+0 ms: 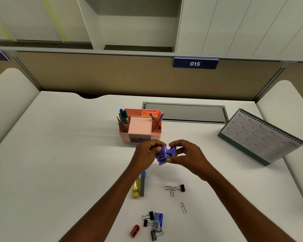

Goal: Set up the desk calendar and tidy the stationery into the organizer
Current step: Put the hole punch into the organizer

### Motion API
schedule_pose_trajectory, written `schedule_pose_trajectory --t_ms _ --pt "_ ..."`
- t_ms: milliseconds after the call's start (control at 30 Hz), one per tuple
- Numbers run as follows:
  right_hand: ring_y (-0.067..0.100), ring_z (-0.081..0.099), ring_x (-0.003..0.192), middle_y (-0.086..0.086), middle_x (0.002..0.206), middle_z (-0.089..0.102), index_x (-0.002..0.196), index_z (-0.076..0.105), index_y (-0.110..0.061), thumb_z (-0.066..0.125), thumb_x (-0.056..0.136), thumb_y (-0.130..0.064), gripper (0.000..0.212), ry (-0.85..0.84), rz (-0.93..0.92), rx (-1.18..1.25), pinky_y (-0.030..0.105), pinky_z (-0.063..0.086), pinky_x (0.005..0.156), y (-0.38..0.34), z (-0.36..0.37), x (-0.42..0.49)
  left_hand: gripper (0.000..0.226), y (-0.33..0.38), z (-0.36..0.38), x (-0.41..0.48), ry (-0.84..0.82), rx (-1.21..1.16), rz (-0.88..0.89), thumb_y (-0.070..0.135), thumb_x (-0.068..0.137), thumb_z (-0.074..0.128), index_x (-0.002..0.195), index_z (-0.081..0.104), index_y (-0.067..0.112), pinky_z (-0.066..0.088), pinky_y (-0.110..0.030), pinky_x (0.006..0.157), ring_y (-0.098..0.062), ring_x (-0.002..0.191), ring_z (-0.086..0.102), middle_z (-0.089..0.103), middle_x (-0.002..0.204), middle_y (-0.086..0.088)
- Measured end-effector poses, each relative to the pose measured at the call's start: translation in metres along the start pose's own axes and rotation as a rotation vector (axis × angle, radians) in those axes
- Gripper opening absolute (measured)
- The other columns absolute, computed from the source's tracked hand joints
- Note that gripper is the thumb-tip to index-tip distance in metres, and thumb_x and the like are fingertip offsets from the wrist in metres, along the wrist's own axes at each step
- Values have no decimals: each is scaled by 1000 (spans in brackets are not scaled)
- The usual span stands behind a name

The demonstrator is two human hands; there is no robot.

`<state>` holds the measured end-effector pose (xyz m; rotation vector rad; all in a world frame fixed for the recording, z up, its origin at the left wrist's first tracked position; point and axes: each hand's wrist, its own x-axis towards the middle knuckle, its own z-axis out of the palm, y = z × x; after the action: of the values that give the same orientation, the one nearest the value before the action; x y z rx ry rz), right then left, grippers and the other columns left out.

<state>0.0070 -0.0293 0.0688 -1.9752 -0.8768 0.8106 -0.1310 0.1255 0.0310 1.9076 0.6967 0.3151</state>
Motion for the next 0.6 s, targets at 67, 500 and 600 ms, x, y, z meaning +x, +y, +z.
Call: schedule_pose_trajectory --t_ms 67,500,600 --pt "7 72 90 -12 106 74 109 69 -30 95 66 -23 50 17 -20 52 27 62 74 -16 -9 4 24 10 -9 9 21 -50 20 9 103 61 111 73 28 58 -16 79 -9 93 71 73 100 11" --pt "12 70 82 -2 100 74 111 70 -17 94 70 -19 48 257 -128 19 21 58 67 -64 -10 88 43 30 -30 62 370 -127 -187 0 104 54 141 63 19 59 -46 99 -22 125 65 69 135 -2" --pt "12 68 84 3 106 72 115 68 -13 91 74 -16 47 246 -112 -20 15 55 65 -59 -1 99 45 25 -28 63 347 -65 -207 0 102 58 143 61 18 58 -47 101 -25 131 60 66 141 -3"
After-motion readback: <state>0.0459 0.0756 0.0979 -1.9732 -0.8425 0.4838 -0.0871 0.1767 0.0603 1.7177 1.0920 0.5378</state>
